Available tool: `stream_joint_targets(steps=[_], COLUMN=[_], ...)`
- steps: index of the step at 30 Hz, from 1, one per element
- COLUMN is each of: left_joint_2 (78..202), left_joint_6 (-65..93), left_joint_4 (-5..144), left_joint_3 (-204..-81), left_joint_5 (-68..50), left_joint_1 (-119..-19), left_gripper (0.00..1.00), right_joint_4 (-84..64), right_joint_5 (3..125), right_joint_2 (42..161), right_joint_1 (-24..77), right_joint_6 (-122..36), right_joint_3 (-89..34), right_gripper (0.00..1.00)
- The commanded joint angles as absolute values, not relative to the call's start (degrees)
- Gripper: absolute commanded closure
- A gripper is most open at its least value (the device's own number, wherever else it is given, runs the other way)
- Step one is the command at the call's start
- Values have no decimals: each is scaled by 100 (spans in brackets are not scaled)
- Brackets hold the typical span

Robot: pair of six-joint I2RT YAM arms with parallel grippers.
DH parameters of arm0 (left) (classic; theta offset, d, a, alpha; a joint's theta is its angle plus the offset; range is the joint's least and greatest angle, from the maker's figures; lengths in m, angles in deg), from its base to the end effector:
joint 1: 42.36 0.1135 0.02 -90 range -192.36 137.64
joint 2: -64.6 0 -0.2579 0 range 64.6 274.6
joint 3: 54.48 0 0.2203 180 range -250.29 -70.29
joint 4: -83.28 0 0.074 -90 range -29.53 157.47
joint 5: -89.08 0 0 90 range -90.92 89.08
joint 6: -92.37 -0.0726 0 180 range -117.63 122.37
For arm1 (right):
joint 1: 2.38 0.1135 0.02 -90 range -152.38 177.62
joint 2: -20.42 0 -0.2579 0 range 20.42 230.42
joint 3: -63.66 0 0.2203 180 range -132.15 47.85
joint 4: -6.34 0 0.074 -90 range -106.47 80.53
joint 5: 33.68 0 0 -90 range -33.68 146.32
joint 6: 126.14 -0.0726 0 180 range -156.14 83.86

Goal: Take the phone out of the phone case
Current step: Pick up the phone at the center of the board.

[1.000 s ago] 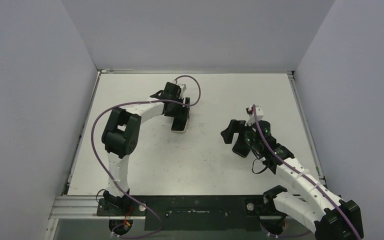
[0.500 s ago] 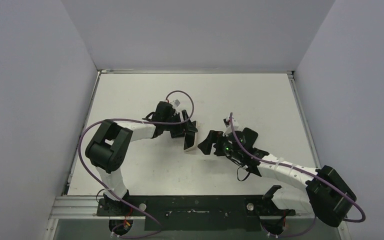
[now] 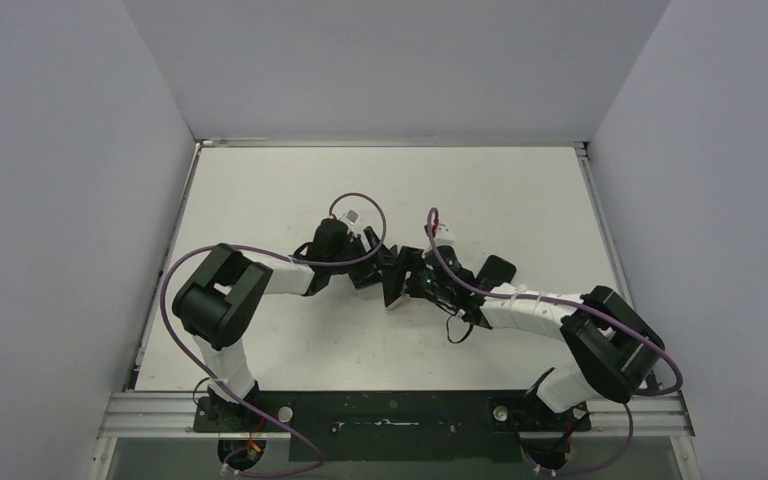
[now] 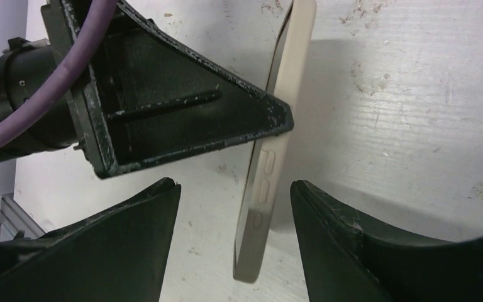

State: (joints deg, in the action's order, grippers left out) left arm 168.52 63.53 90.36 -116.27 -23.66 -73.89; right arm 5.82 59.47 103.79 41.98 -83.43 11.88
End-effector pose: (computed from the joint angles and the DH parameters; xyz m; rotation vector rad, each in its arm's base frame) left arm 0.2929 -0.2126 0.1351 -0.3788 2.4343 -1.2620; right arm 0.2131 0.2140 0.1764 0.0238 2.2994 0.9561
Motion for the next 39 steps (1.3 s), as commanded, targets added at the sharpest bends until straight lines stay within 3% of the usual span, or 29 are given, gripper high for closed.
stream_joint_targets(steps=[1, 9, 12, 14, 18, 25, 29, 39], left_joint_2=[16705, 16605, 16453, 16346, 15904, 15002, 14620, 13737], left_joint_6=[6708, 6717, 6614, 6527, 6168, 5353, 5135, 5233], left_joint_4=[9478, 9704, 9715, 9749, 9734, 9806, 10141, 11214], left_joint_3=[-11578, -11454, -11403, -11376, -11349, -11340, -11275, -10941], left_joint_5=[-2294, -2327, -2330, -2362, -2426, -2916, -3630, -4104], left_joint_1=[-7541, -7586, -7540, -7482, -7270, -6661, -6419, -6376], left_gripper=[100, 100, 95, 85, 52, 18, 10, 9], right_joint_4=[767, 1041, 1253, 1461, 1735, 1746, 1728, 3694], right_joint_5=[5824, 6190, 6448, 6683, 7079, 7687, 7999, 9177], right_joint_2=[10652, 10793, 10673, 10555, 10177, 9385, 8945, 8609], right_joint_1=[4236, 4134, 4062, 3978, 3726, 3063, 2822, 2444], right_joint_6=[-8374, -8216, -8142, -8134, -8103, -8087, -8161, -9325], right_joint_3=[809, 831, 954, 1067, 1248, 1404, 1417, 1610], right_gripper=[38, 77, 90, 100, 100, 100, 100, 100])
